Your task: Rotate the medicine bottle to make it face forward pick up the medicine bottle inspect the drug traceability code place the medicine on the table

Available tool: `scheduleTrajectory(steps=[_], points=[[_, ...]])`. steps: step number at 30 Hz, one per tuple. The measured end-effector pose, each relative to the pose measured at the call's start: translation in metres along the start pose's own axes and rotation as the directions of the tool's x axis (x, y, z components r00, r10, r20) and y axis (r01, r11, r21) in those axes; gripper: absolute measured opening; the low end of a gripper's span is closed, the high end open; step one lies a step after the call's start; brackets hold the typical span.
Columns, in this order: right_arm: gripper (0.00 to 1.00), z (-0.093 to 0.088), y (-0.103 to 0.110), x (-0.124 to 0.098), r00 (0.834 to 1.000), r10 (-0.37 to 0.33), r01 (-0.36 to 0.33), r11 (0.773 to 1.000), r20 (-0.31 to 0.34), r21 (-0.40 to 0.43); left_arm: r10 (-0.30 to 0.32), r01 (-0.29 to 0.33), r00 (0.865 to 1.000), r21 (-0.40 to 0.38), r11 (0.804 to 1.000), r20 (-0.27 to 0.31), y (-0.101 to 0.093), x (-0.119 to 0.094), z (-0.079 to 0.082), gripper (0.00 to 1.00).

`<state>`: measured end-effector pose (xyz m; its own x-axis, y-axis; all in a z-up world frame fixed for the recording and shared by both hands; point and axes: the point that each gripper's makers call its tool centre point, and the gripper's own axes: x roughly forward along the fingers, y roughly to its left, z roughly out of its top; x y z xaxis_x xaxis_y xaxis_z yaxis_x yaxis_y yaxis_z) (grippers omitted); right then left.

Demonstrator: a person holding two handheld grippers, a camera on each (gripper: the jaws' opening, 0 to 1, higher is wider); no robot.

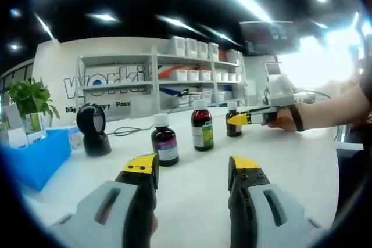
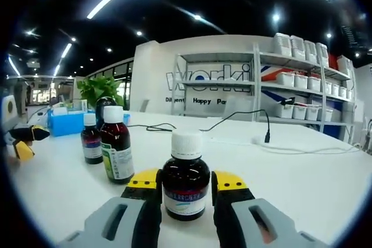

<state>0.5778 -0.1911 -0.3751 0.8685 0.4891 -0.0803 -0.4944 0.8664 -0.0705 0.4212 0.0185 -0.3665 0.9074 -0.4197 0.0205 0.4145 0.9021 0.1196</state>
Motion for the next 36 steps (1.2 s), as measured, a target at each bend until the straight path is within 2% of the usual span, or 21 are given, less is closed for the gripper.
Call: scheduleTrajectory(steps=[2,6,9,17,21,24,32,36], points=[[0.39,0.001,0.000,0.001,1.000,0.003,-0.003,1.000,0.007,-0.001,0.000,0.000,1.000,0.000,1.000,0.000,0.000,0.000,0.000,0.39],[0.42,0.002,0.003,-0.001,1.000,0.009,-0.009,1.000,0.010,-0.003,0.000,0.000,1.000,-0.002,1.000,0.003,0.000,0.000,0.001,0.39],[0.47,0.010,0.003,-0.003,0.999,0.013,-0.013,1.000,0.051,0.004,-0.001,0.001,1.000,-0.004,1.000,0.003,0.000,0.000,0.000,0.39],[0.45,0.008,0.006,-0.004,0.999,0.025,-0.025,1.000,0.049,0.005,0.000,0.000,1.000,0.000,1.000,-0.001,0.000,0.000,0.000,0.39],[0.44,0.013,0.005,-0.009,0.998,0.028,-0.030,0.999,0.058,0.041,0.002,-0.002,1.000,-0.006,1.000,0.002,0.002,0.000,0.000,0.39],[0.44,0.021,0.002,-0.012,0.995,0.036,-0.044,0.995,0.092,0.089,-0.001,0.001,1.000,-0.003,1.000,0.003,0.001,0.000,0.000,0.39],[0.43,0.048,0.004,-0.033,0.988,0.050,-0.059,0.997,0.145,0.058,0.001,-0.001,1.000,-0.006,1.000,0.006,0.001,0.000,0.001,0.39],[0.42,0.056,0.010,-0.045,0.984,0.072,-0.080,0.996,0.164,0.043,0.003,-0.003,1.000,-0.007,1.000,0.004,0.001,0.000,0.000,0.39]])
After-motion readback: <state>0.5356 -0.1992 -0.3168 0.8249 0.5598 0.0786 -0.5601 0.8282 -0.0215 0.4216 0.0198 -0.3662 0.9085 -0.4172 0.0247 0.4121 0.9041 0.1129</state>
